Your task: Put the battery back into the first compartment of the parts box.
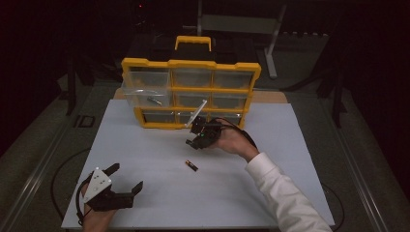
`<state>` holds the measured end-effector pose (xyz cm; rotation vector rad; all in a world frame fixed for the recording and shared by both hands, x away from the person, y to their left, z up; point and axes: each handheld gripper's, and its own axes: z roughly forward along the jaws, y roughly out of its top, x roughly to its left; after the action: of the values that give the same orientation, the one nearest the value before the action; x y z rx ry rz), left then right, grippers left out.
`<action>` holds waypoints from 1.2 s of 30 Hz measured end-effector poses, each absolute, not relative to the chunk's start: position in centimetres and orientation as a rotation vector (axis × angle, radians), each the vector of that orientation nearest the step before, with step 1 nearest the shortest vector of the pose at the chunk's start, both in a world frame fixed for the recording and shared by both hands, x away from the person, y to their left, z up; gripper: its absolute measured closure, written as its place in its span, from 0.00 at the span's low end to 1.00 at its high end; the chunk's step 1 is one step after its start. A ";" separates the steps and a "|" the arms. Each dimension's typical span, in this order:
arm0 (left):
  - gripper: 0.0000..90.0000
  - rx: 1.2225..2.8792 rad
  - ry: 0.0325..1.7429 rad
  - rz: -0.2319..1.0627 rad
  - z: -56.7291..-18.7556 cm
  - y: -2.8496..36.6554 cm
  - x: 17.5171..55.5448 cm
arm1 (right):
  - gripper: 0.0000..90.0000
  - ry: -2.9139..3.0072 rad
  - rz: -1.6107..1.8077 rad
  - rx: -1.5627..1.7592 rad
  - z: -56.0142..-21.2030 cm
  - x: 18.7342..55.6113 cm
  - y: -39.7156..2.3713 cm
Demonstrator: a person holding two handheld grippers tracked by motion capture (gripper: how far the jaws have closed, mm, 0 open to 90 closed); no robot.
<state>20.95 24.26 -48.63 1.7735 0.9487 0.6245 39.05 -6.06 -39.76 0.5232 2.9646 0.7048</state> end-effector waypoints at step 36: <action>0.00 1.771 0.952 0.628 -48.6 24.3 20.9 | 0.85 2.699 1.122 0.607 -26.8 41.5 -6.1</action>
<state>20.94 24.31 -48.62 1.7710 0.9524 0.6282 41.52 -6.07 -26.79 0.6073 2.6991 1.1224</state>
